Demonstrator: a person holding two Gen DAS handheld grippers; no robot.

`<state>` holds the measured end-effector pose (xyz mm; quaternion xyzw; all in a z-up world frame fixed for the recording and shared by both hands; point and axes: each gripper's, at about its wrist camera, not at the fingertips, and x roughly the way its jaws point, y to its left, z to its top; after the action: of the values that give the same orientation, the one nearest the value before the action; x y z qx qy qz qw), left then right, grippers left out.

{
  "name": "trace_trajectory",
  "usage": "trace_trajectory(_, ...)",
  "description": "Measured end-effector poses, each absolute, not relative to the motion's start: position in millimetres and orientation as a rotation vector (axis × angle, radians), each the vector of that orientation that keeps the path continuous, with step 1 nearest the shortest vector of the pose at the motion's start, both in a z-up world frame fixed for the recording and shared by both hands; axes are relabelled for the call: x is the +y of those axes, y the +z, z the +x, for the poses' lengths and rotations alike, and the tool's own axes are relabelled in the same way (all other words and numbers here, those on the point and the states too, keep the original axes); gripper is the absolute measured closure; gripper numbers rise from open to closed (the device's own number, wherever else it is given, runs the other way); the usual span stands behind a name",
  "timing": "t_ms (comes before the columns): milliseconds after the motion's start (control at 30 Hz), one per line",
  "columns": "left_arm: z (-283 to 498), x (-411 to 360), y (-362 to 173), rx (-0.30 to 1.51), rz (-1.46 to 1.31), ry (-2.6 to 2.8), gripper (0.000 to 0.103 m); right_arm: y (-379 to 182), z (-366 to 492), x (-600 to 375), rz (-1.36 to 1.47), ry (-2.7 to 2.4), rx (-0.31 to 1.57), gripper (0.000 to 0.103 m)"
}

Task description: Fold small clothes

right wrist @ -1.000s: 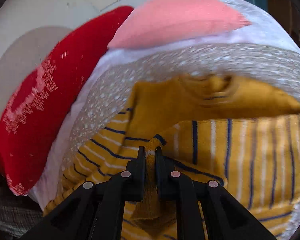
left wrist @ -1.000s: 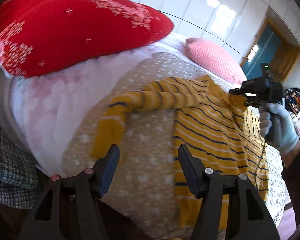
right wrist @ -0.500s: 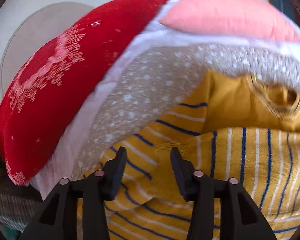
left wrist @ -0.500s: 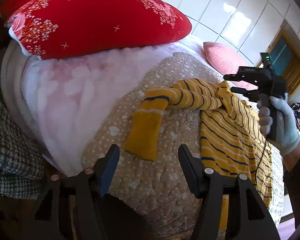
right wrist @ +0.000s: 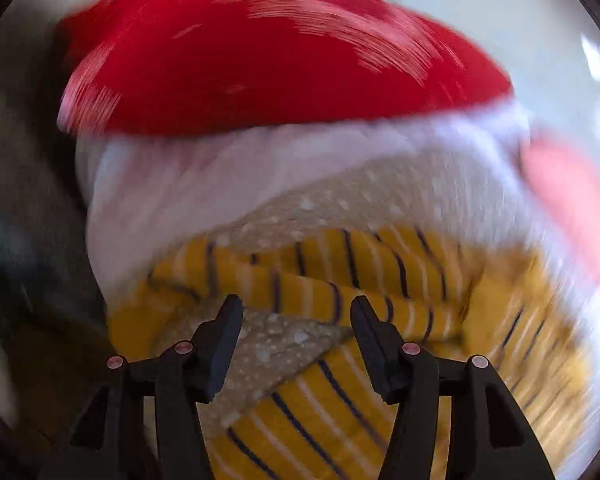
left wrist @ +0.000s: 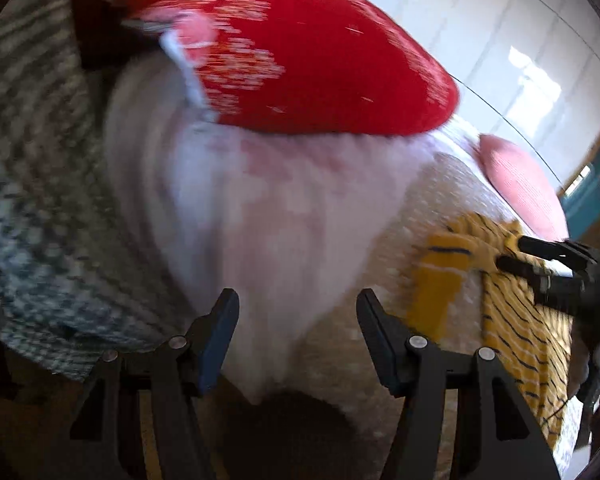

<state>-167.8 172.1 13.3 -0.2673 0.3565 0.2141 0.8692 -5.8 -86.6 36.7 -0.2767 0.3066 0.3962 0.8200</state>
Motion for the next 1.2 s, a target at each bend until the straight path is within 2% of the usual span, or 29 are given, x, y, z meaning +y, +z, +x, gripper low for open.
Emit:
trace_trajectory(67,-176,183,10,0.744,-0.573,0.474,0.043,27,-35,-70,-0.798,0.826,0.521,0.040)
trace_trajectory(200,-184,192,2,0.749,-0.595,0.505,0.043,5,-62,-49,-1.019,0.827,0.397,0.038)
trace_trajectory(400,-189,191,1,0.756,-0.596,0.496,0.043,-10,-76,-17,-1.120,0.793,0.251,0.040)
trace_trajectory(433,-189,191,1,0.756,-0.599,0.496,0.043,-11,-78,-14,-1.116,0.816,0.269,0.047)
trace_trajectory(467,-188,190,1,0.756,-0.601,0.497,0.043,-12,-79,-11,-1.106,0.844,0.309,0.073)
trace_trajectory(500,-189,189,1,0.757,-0.601,0.498,0.043,-11,-78,-8,-1.085,0.865,0.360,0.088)
trace_trajectory(600,-189,184,2,0.763,-0.599,0.498,0.043,2,-68,-9,-0.966,0.872,0.441,0.093)
trace_trajectory(800,-184,172,10,0.762,-0.579,0.483,0.043,85,-26,-43,-0.542,0.864,0.511,0.095)
trace_trajectory(1033,-173,147,26,0.758,-0.540,0.445,0.043,231,20,-101,-0.164,0.820,0.411,0.094)
trace_trajectory(1100,-171,140,30,0.758,-0.527,0.433,0.043,255,30,-119,-0.128,0.802,0.396,0.094)
trace_trajectory(1200,-164,130,33,0.768,-0.505,0.414,0.043,258,46,-153,-0.080,0.765,0.419,0.094)
